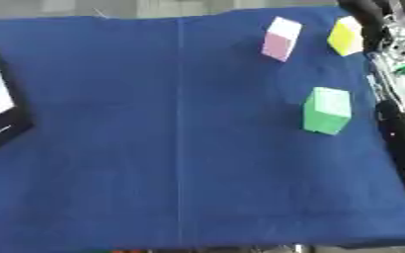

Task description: Pick up the objects with one hand, pass them to the other hand, and then place them into the box on the other side of the table.

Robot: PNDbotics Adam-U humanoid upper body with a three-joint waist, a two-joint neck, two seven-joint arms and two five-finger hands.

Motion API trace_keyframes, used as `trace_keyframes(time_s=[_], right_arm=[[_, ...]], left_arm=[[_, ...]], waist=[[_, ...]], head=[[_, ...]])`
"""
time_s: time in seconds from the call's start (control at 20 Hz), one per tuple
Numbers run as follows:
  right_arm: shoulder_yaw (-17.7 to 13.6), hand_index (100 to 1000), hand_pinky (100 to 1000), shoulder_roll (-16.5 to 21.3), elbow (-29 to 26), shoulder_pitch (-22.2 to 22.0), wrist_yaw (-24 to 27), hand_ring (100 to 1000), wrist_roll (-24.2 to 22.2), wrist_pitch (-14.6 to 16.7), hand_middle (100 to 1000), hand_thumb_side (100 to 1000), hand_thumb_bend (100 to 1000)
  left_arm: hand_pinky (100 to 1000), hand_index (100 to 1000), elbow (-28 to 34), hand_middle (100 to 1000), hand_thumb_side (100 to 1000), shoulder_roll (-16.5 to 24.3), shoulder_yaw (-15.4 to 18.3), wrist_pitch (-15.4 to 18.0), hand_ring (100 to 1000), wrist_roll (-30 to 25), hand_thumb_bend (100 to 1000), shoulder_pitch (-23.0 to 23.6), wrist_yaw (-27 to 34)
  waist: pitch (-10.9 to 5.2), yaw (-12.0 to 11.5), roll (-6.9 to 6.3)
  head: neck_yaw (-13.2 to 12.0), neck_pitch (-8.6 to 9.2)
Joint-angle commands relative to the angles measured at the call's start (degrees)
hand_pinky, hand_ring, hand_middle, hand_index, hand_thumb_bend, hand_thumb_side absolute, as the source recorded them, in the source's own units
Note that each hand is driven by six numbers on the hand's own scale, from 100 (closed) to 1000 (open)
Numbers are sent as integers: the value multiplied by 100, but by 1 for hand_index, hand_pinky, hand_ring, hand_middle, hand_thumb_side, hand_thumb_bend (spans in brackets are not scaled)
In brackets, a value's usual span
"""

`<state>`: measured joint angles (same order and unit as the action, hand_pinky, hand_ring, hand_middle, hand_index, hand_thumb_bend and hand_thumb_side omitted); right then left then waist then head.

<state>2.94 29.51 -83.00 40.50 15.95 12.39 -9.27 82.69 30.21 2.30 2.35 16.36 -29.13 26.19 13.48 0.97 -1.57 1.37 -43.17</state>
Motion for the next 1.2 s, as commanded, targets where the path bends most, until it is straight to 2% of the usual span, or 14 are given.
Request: trace_keyframes(time_s=[0.05, 0.25, 0.4, 0.6, 0.9, 1.2], right_arm=[[-17, 858, 879, 202, -155, 74, 21, 936, -20, -3, 823, 482, 301], [5, 860, 880, 266, -160, 63, -9, 937, -51, -28, 824, 476, 313], [81, 869, 883, 438, -204, 53, -105, 942, -229, -127, 831, 505, 334], [242, 870, 885, 893, -355, 17, -299, 941, -779, -424, 830, 500, 360], [506, 869, 889, 1792, -812, -11, -565, 935, -1572, -880, 828, 507, 364], [721, 870, 894, 2484, -1339, -164, -978, 930, -2418, -1133, 838, 487, 395]], left_arm=[[774, 900, 117, 764, 639, 208, 62, 1, 720, 24, 626, -39, 6], [774, 900, 127, 763, 639, 210, 57, -4, 721, 22, 627, -30, 7], [774, 900, 133, 763, 639, 224, 52, -6, 721, 21, 627, -20, 4], [774, 900, 131, 763, 639, 267, 49, -14, 721, 20, 626, 7, -11], [774, 900, 123, 762, 639, 326, 42, -26, 721, 18, 625, 41, -32], [774, 899, 122, 762, 640, 340, 19, -37, 721, -5, 624, 26, -46]], waist=[[-65, 1, -31], [-65, 2, -27], [-66, 5, -16], [-62, 24, 9], [-65, 67, 52], [-59, 72, 69]], head=[[15, -22], [13, -32], [4, -47], [-16, -46], [-17, -34], [98, -1]])
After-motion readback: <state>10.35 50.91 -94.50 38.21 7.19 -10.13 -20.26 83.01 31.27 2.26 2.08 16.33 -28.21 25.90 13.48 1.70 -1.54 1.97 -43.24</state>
